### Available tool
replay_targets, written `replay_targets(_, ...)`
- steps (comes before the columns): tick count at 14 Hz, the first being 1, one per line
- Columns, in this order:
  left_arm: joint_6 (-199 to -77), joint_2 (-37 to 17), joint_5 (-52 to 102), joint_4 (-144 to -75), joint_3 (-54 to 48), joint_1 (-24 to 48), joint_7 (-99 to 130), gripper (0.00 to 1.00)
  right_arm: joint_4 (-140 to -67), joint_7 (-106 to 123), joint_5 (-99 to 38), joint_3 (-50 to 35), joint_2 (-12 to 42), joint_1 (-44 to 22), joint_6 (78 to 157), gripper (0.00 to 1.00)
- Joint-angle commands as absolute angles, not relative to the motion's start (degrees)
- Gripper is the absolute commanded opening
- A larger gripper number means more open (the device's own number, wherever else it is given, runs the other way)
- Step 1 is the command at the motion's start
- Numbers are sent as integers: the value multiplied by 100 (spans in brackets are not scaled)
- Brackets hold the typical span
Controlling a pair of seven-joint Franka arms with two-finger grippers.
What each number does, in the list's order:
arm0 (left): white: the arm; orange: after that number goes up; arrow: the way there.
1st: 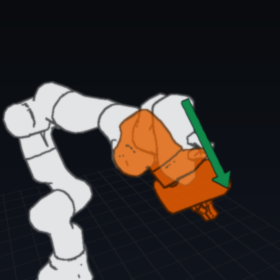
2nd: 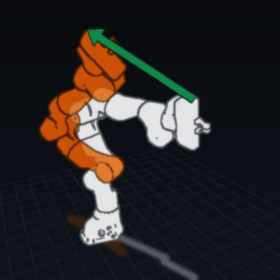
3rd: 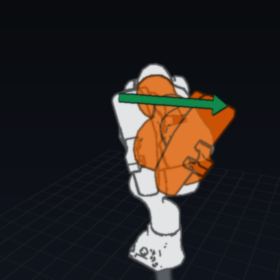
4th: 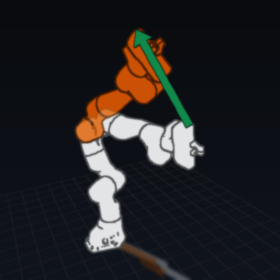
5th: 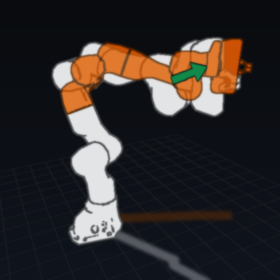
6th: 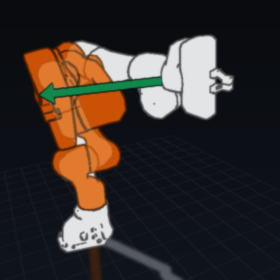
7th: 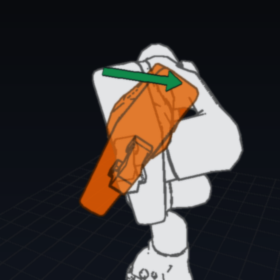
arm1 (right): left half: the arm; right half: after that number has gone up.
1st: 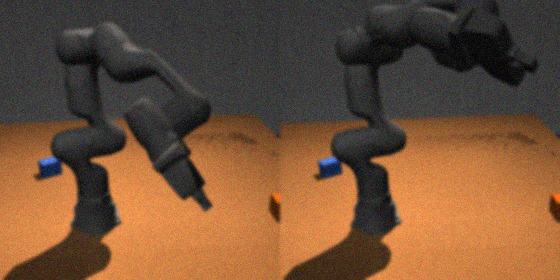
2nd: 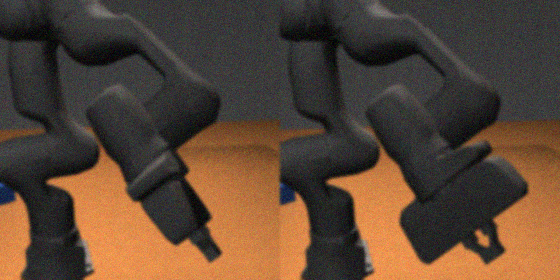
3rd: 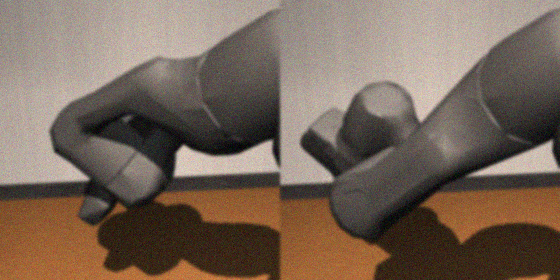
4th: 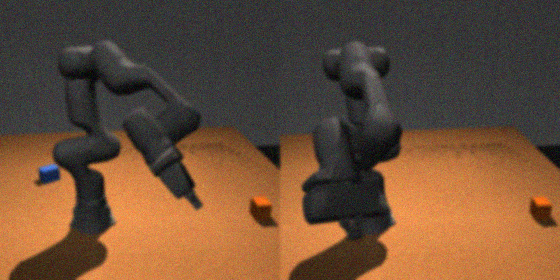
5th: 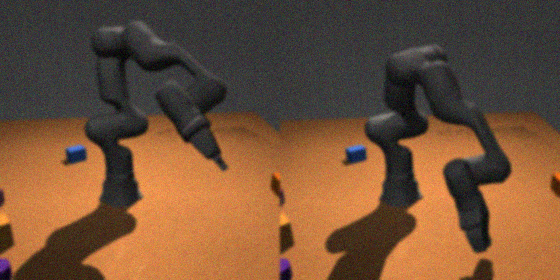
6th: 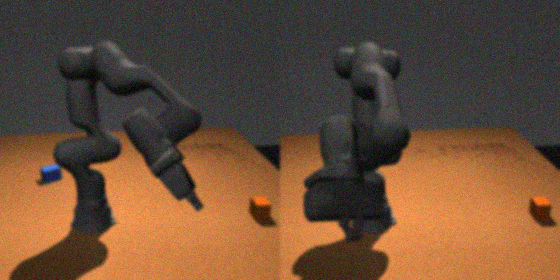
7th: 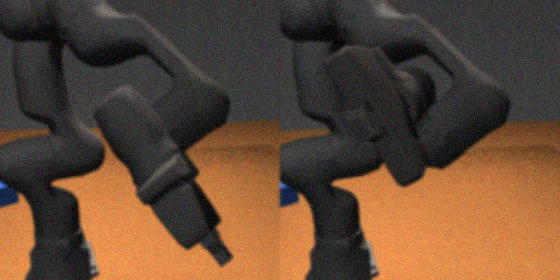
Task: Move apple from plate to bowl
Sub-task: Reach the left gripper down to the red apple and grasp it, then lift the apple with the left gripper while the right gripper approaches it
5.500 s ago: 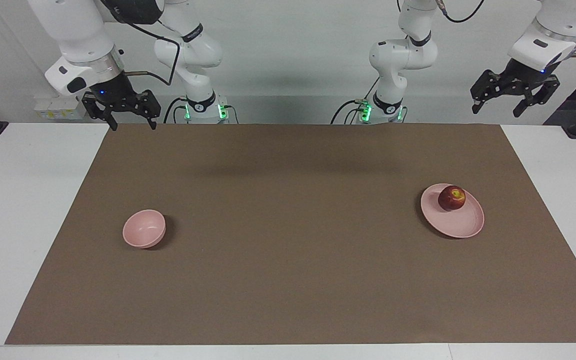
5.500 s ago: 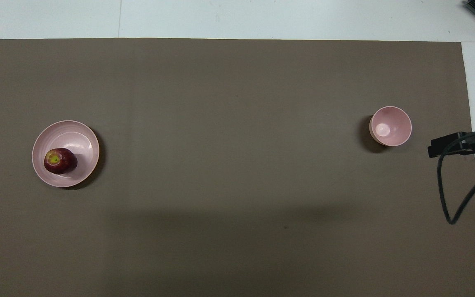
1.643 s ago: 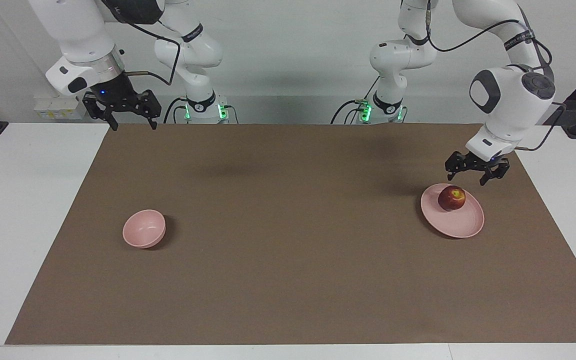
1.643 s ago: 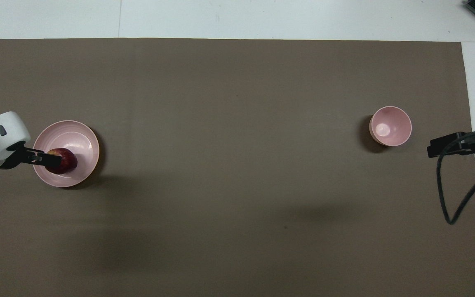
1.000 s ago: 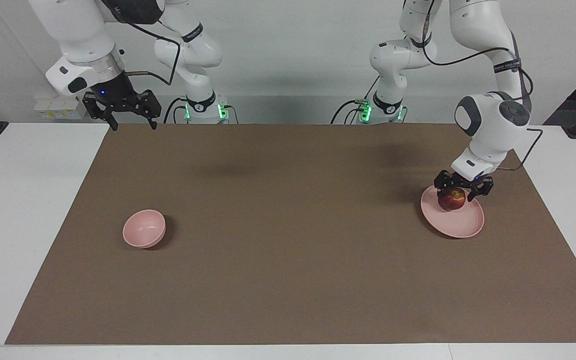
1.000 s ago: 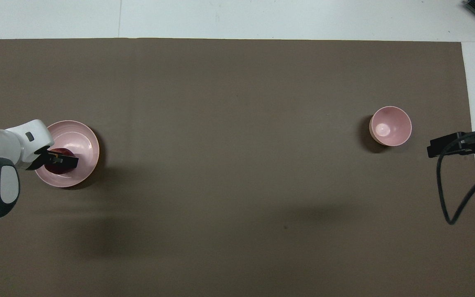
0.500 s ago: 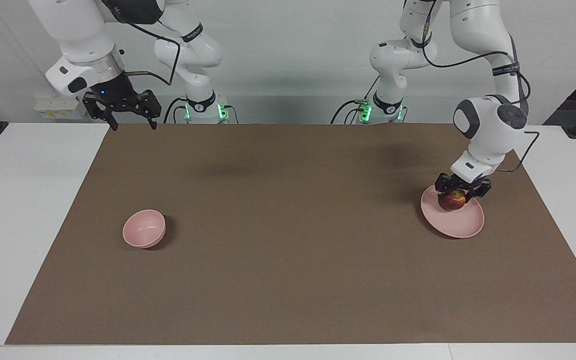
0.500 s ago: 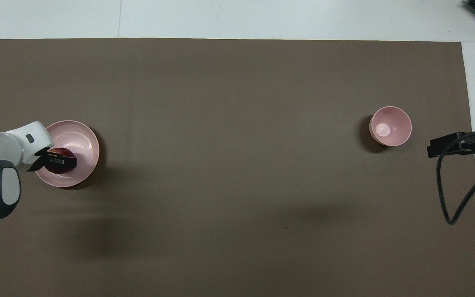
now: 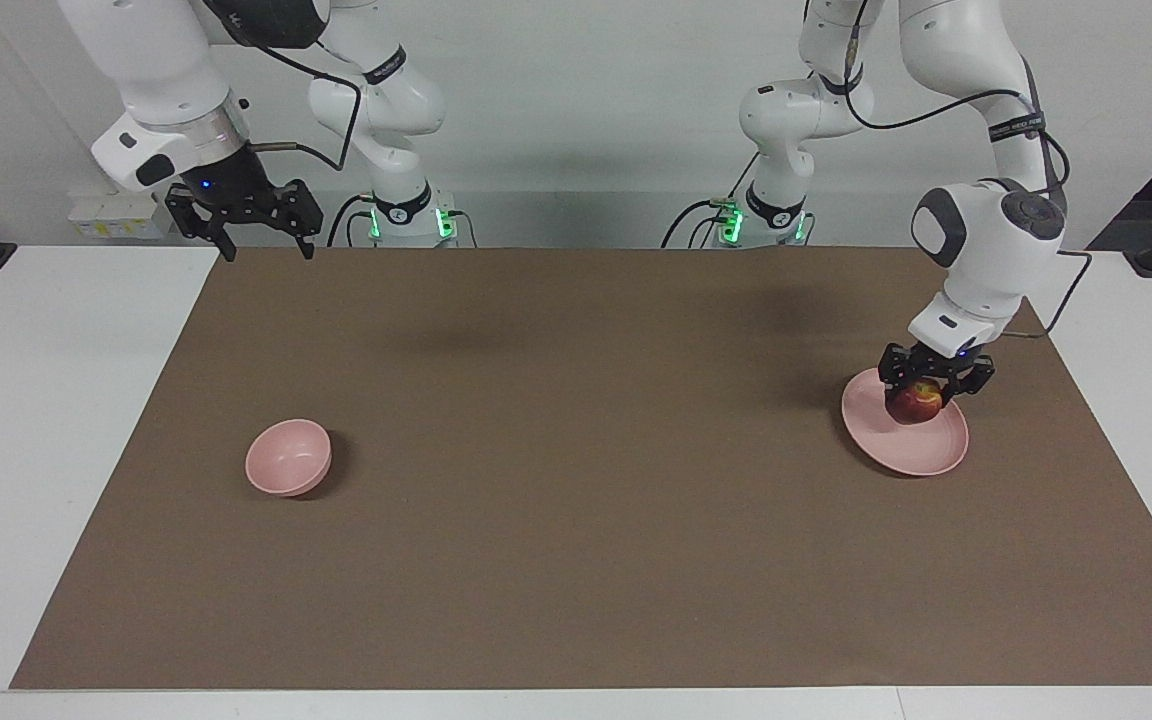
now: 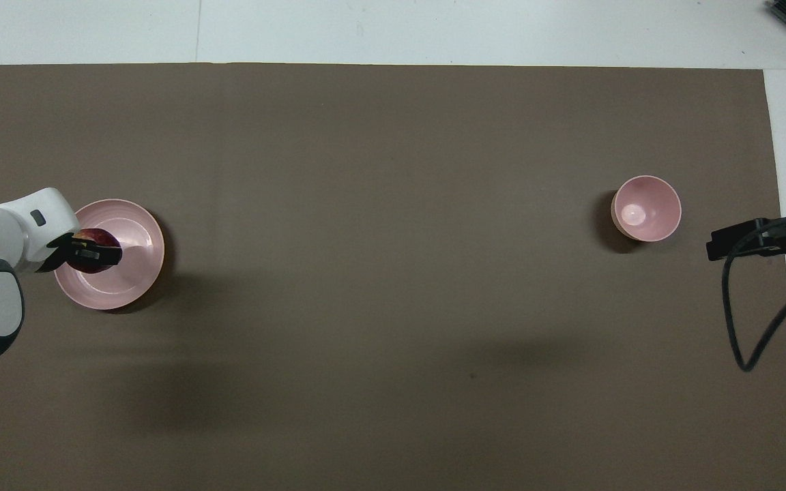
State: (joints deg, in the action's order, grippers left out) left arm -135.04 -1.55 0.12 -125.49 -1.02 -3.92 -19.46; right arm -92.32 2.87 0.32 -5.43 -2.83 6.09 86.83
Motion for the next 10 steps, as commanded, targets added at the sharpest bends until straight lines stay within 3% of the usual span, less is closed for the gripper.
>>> replay_targets(1,-12773,412,306,-12473,-70,-54,-1916,0,-9158,431,18,-562,-237,606,8754,100)
replay_targets(6,-12164,694,1667,-12287,-70,622,-1532,0,-9184,10,-139,-615,-124,580,9062,100)
replay_targets(10,-12190,606,2819,-12050,-62,1264,-591,0,-9474,-1946,-1060,-624,-62,414,9070,100)
